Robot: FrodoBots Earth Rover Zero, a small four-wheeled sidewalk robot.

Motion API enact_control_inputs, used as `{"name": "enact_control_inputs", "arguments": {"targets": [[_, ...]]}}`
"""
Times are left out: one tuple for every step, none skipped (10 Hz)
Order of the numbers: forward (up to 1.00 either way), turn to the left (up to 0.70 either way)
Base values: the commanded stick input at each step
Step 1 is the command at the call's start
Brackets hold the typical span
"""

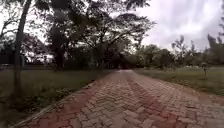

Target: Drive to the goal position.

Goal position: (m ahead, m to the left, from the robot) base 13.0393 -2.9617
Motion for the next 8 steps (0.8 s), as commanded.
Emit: {"name": "enact_control_inputs", "arguments": {"targets": [[0.7, 0.01], [0.7, 0.01], [0.7, 0.01], [0.7, 0.01], [0.7, 0.01], [0.7, 0.01], [0.7, 0.01], [0.7, 0.01]]}}
